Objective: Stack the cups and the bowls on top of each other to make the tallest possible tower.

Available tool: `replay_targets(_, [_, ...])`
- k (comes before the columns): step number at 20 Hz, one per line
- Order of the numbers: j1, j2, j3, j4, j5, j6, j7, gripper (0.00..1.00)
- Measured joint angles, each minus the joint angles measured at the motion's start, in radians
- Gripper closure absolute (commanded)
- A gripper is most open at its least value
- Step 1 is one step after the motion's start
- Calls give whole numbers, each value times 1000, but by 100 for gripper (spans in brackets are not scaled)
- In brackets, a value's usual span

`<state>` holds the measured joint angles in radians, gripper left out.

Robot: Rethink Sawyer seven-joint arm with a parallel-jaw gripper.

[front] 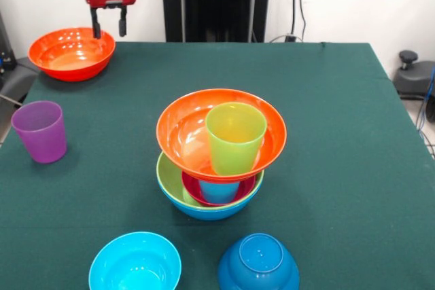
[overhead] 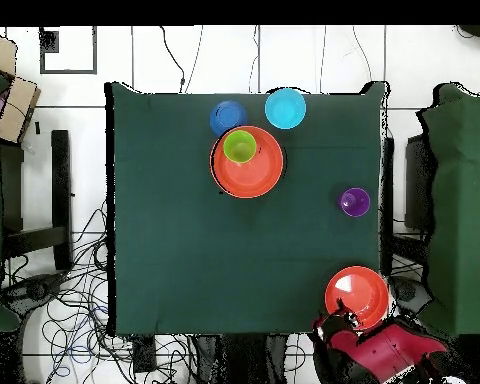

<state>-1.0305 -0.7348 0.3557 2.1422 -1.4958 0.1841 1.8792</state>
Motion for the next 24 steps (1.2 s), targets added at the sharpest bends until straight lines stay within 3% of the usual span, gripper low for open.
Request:
replay_targets(10, [87,5,-171,-66,8,-160,0,0])
replay_targets(11, [112,27,-228,-92,34,-215,0,0])
replay_targets(14, [139,59,-291,-120,81,-279,0,0])
replay_targets(20, [213,197,-478,-168,274,-521,0,0])
replay_targets(24, [229,253,-547,-168,309,-623,0,0])
